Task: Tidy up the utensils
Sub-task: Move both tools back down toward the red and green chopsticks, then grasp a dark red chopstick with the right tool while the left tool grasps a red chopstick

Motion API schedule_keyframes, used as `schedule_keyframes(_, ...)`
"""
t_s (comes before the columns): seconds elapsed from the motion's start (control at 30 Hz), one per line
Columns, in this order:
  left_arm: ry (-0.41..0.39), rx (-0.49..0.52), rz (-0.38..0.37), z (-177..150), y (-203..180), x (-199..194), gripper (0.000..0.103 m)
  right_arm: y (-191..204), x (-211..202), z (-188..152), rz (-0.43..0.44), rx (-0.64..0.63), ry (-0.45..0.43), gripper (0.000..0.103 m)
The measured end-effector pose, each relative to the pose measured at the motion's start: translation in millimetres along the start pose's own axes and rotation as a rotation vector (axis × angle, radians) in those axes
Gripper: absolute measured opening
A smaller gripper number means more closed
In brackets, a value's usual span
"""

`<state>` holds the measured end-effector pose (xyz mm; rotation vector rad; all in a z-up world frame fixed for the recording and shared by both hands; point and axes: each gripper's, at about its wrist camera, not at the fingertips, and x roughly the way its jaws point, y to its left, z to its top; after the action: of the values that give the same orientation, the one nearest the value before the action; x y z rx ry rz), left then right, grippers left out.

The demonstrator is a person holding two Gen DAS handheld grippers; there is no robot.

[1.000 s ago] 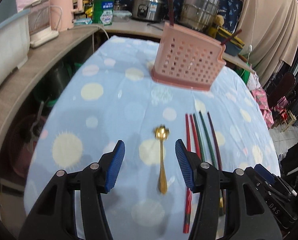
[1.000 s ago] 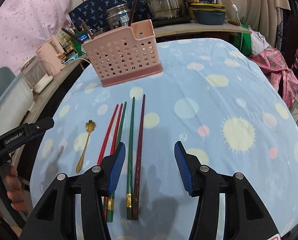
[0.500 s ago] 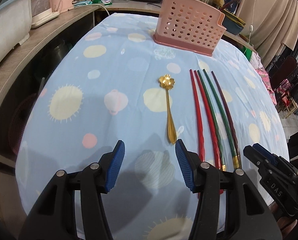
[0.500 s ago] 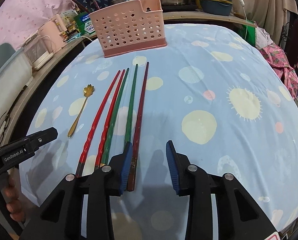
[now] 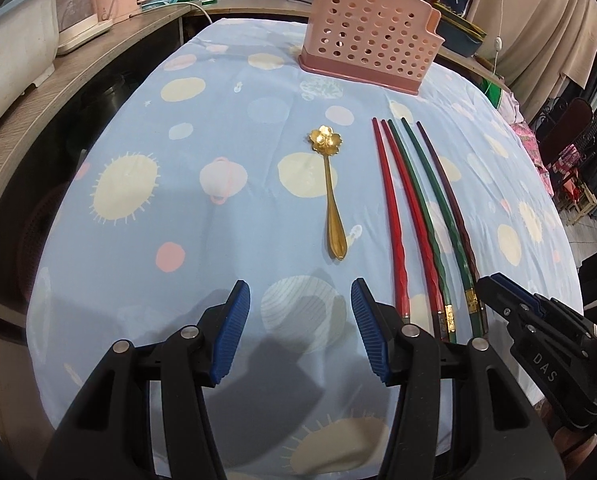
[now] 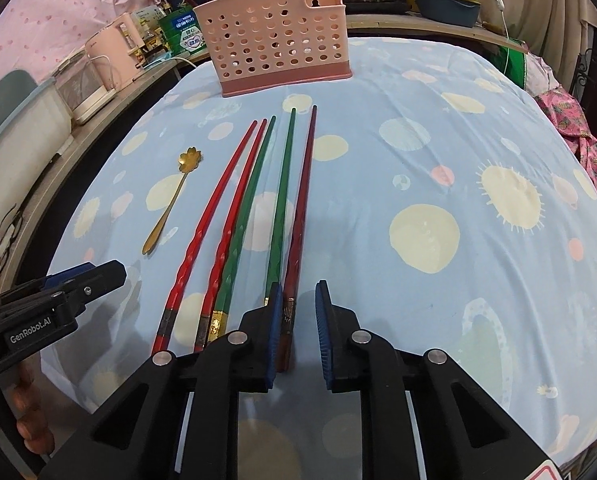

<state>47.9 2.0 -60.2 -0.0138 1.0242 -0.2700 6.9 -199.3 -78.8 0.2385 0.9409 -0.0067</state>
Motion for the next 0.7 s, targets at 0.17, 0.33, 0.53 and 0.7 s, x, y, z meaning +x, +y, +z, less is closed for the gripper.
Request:
schedule_keyframes(0.17,0.011,0.013,-0.006,-3.0,-4.1,2.4,0.05,-0.3,1.2,-1.0,0.003,0.001,0.004,0.015)
schedule_keyframes(0.33,0.02,0.02,-0.009,-5.4,-7.1,3.7,0.05,1.4,4.2,-5.1,-0.008,-0.016,0.004,0.015)
schedule_keyframes(0.53,0.027,0.042,-0.02,-10.2,-14.2,3.2,0.05,0.9,4.2,-8.1,-0.007,-0.023,-0.006,0.015)
schedule_keyframes(0.7,0.031,0.058,-0.03,-14.0,-20.0,1.5,0.05,1.3,2.0,-11.1,-0.024,-0.033,-0.013,0.01)
